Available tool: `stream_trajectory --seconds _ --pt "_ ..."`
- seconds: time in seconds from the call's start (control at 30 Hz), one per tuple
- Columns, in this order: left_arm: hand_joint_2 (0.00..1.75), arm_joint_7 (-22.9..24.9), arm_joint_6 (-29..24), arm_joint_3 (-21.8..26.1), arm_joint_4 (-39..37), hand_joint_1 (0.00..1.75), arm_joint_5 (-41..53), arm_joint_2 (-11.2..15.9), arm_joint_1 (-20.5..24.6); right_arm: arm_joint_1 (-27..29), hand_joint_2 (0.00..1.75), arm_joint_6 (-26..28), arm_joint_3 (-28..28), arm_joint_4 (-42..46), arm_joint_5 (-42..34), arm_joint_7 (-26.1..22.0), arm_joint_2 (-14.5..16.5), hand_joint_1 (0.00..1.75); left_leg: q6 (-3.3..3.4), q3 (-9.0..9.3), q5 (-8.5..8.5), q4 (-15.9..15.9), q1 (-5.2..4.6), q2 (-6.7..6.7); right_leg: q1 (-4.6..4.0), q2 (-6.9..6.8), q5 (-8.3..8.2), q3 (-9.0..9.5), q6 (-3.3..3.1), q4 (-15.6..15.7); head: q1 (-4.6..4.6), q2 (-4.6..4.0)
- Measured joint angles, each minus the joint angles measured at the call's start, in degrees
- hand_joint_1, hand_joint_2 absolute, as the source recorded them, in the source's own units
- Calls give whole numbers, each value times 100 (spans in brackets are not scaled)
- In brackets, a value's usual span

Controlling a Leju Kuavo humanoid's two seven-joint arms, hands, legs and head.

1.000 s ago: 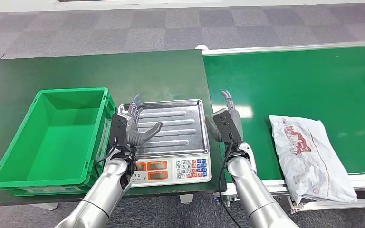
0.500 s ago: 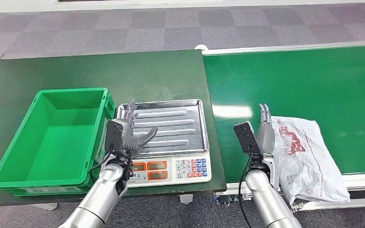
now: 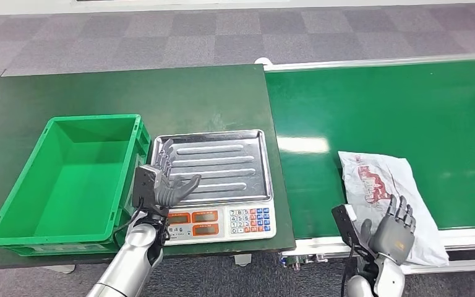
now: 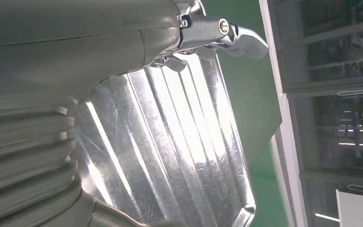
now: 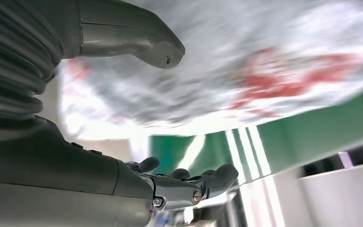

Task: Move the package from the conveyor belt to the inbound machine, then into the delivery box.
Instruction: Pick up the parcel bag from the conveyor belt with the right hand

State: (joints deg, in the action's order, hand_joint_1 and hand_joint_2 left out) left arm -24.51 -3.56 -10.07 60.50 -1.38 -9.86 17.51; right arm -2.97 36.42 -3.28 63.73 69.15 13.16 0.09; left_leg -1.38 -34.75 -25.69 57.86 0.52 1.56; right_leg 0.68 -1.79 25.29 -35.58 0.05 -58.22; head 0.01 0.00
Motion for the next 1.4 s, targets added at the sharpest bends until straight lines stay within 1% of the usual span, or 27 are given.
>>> stream_trajectory --seconds 0.13,0.3,0.47,0.57,0.67,0.77,0.83,0.97,1.07,1.13,1.23,1.33,1.4 --pt "175 19 2 57 141 0 35 -2 -104 232 175 -224 -366 132 615 311 3 0 4 0 -5 0 0 3 1 1 3 1 3 0 1 0" --pt "175 23 20 165 307 0 42 -2 -238 322 175 -608 -598 214 779 424 46 0 4 2 -4 0 -1 4 1 2 3 1 3 0 0 0" --pt "175 29 55 234 442 0 118 -2 -338 331 175 -712 -743 280 1226 683 58 0 4 3 -4 0 -2 4 2 2 3 2 3 0 -1 0" --pt "175 34 59 273 500 0 138 -2 -373 328 175 -824 -824 346 1300 713 59 0 4 3 -4 0 -2 4 3 2 3 2 3 0 0 0" --pt "175 42 73 289 532 0 144 -2 -390 290 175 -982 -892 360 1197 626 58 0 4 2 -4 0 -3 4 4 2 3 2 3 0 1 0" --pt "175 63 106 308 537 0 179 -2 -392 171 175 -1179 -921 324 870 386 45 0 4 3 -4 0 -4 6 5 4 3 2 3 0 1 0" --pt "175 69 122 314 537 0 213 -2 -390 23 175 -1464 -922 233 423 117 25 0 4 5 -4 0 -5 10 6 6 2 3 3 0 -1 0" --pt "175 83 181 314 532 0 262 1 -353 -399 175 -2466 -924 -233 -918 -556 -79 0 6 10 -2 1 -5 14 6 8 -2 5 4 0 -1 0" --pt "175 87 225 314 509 0 300 14 -309 -741 175 -3075 -924 -775 -1546 -974 -229 0 7 17 -2 4 -5 21 5 14 -6 11 5 1 -1 0" --pt "175 65 265 314 466 0 307 33 -265 -975 175 -3588 -924 -1198 -2006 -1393 -363 0 7 31 -8 6 -3 38 4 29 -7 21 6 4 -2 0" --pt "175 -41 343 314 348 0 233 75 -165 -1278 175 -4487 -918 -1828 -2593 -2043 -583 0 10 69 -30 6 10 79 -6 66 -7 60 6 22 -1 0" --pt "175 -167 419 308 161 0 165 110 -25 -1516 175 -5380 -859 -2379 -3006 -2612 -804 1 13 117 -87 6 33 126 -21 111 21 138 10 49 -1 0" --pt "175 -232 452 283 4 0 122 124 88 -1665 175 -5825 -760 -2728 -3154 -2817 -938 88 14 180 -133 6 53 149 -30 132 54 207 7 66 -2 0"
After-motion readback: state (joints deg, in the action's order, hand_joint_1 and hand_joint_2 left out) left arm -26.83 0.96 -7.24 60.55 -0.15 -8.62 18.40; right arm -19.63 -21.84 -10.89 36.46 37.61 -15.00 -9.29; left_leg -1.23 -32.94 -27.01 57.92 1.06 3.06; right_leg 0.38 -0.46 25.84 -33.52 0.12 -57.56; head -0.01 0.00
